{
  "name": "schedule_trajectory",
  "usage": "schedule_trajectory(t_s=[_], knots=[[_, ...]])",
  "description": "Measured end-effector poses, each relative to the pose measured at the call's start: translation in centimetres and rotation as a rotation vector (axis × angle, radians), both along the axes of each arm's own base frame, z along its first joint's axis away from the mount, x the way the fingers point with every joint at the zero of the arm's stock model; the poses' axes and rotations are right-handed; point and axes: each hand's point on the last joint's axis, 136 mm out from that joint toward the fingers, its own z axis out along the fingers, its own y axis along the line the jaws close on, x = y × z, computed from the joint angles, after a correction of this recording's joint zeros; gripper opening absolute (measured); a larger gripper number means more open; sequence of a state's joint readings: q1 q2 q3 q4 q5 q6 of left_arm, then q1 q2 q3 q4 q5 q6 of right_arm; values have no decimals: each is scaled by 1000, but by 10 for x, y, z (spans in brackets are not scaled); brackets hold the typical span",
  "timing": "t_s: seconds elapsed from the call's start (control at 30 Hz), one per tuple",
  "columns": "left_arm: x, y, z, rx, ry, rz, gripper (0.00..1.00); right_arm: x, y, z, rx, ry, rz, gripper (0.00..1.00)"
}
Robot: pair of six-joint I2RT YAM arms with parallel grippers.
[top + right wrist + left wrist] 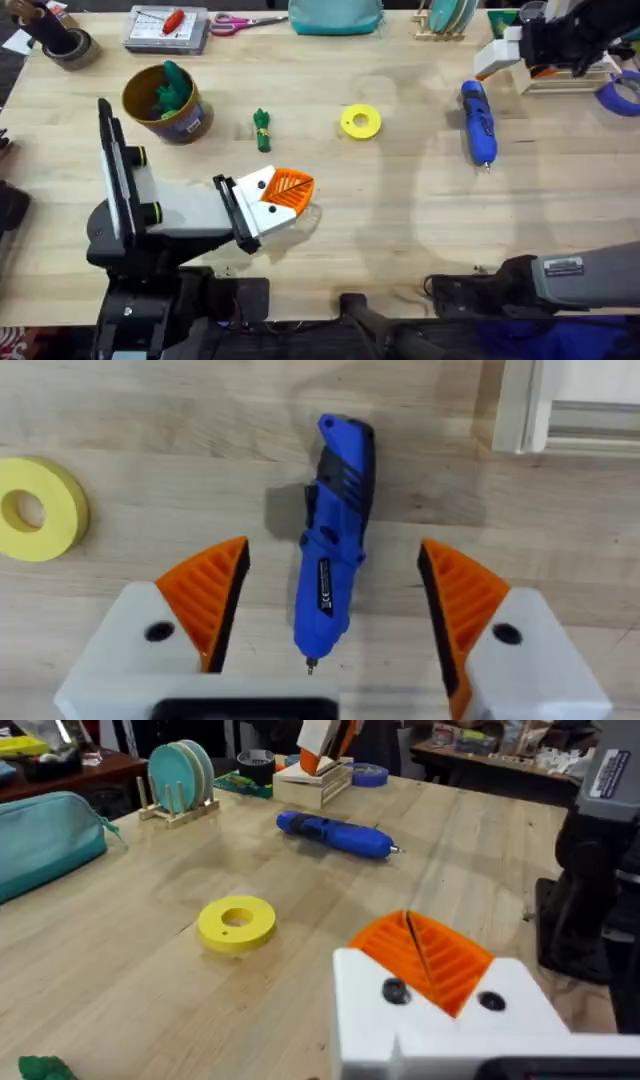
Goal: Pick up the gripper from the table and insert it into the empty holder that is missing its gripper. Then pick up a screw, insert it into the mounting hole, and use the screwdriver to tighten it. Finally, clean up the table by picking up the vegetable and placing it into the bucket.
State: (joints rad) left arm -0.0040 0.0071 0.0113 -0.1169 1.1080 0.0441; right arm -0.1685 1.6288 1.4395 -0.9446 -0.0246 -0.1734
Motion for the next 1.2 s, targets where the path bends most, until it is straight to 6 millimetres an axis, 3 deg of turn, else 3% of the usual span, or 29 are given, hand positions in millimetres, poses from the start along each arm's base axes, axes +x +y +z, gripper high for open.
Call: schedule_trajectory(t_s=[0.37,0.67,1.2], knots=[[0,0,0,0,0,0,7,0,2,-14,5,31,41,996],[0,0,0,0,0,0,7,-16,4,-57,4,87,55,997],[0,0,0,0,0,0,7,1,-5,-76,-21,60,42,997]])
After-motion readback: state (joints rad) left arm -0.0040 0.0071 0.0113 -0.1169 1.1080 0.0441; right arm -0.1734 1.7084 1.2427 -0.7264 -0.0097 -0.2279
